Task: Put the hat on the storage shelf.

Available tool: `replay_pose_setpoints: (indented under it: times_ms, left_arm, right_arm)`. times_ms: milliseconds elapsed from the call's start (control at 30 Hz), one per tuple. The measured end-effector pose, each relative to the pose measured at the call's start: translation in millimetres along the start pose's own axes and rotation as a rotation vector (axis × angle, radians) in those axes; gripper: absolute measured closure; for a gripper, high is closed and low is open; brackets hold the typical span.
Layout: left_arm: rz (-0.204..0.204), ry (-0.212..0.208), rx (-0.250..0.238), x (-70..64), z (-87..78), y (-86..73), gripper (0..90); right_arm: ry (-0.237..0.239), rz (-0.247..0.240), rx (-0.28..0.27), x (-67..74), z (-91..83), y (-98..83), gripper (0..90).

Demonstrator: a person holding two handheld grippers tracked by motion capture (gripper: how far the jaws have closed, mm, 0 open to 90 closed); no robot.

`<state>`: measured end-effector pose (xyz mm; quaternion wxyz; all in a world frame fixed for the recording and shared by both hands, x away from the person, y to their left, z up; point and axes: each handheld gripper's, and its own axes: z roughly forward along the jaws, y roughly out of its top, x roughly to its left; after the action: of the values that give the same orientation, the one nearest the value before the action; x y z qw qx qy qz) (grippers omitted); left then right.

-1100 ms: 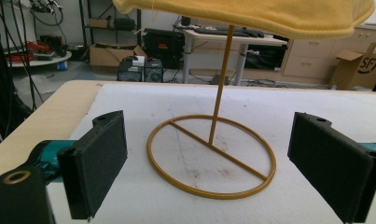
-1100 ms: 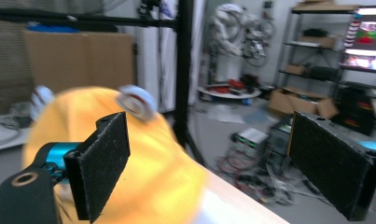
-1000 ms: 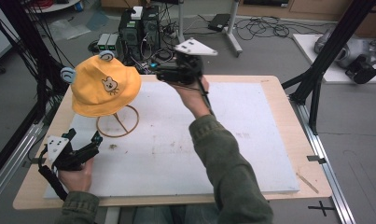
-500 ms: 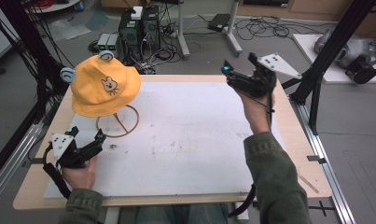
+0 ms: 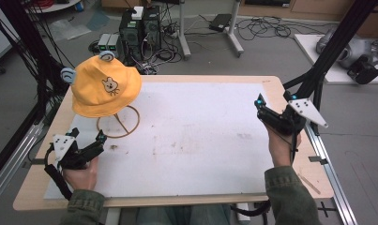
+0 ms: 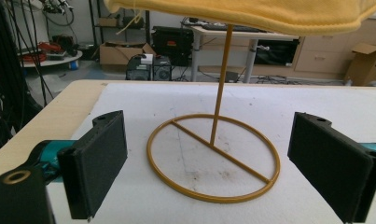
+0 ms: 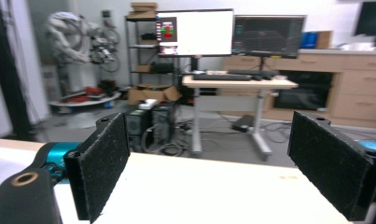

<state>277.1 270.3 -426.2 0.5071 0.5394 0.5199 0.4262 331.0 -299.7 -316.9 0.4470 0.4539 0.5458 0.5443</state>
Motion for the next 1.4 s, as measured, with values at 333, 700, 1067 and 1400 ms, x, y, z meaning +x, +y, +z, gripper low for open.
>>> replay_pose_setpoints:
  times_ms: [333,700,1067,1400]
  left_arm:
    - [-0.029,0.042,-0.003,4.0,-0.4,-7.4,12.0]
    - [-0.034,0.075,-0.001,9.4,0.0,-11.1,11.8]
    - [-0.028,0.074,0.000,9.4,-0.6,-11.0,11.8]
    - [-0.005,0.059,-0.023,6.5,-2.9,-9.8,11.8]
  right_arm:
    - [-0.038,0.020,0.053,4.3,-23.2,-56.3,12.7]
    - [-0.064,0.013,0.114,3.1,-33.6,-103.0,12.7]
    - [-0.031,0.007,0.111,7.7,-32.0,-104.0,12.7]
    - [-0.044,0.014,0.105,5.0,-32.8,-105.7,12.7]
